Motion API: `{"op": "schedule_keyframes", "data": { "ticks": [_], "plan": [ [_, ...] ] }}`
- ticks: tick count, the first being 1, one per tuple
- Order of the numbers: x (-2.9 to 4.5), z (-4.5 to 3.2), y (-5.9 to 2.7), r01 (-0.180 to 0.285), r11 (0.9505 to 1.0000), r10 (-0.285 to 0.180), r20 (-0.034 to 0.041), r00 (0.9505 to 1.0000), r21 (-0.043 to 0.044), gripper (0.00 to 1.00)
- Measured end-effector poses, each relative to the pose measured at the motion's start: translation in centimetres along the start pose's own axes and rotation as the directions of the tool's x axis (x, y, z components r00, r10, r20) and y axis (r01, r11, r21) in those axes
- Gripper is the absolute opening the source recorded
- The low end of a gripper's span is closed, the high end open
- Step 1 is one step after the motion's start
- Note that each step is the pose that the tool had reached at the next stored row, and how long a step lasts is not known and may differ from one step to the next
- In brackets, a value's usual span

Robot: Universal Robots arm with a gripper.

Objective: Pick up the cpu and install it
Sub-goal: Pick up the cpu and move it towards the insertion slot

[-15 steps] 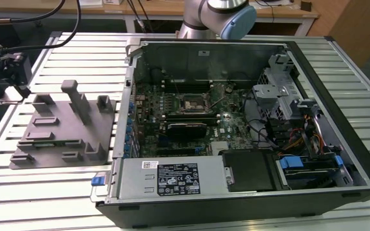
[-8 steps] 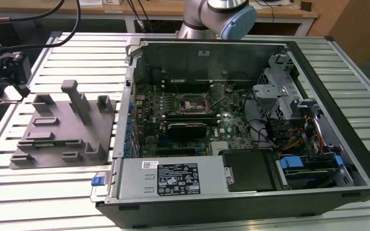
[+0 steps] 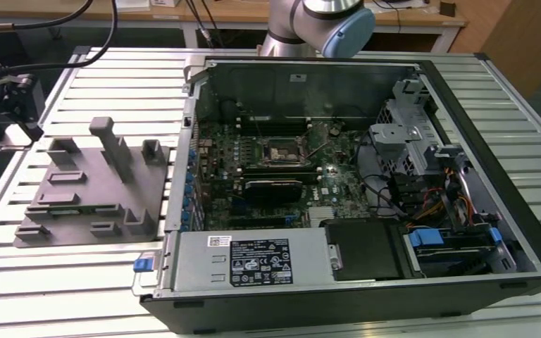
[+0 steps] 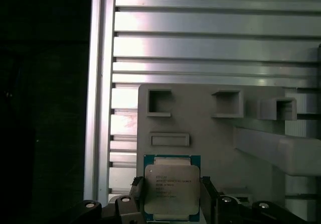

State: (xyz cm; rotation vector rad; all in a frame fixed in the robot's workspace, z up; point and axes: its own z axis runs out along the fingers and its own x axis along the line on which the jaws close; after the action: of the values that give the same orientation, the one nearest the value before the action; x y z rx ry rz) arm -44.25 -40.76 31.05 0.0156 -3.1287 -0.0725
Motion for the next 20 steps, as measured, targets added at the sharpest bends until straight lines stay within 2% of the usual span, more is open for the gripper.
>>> {"op": "schedule_keyframes", "data": {
  "ticks": [8,20],
  "plan": [
    [0.01,-0.41,0.02,0.000,1.0000,0.000,-0.0001,1.0000,-0.0015,0.53],
    [0.02,-1.85,0.09,0.000,1.0000,0.000,0.0000,1.0000,-0.0040,0.53]
  ]
}}
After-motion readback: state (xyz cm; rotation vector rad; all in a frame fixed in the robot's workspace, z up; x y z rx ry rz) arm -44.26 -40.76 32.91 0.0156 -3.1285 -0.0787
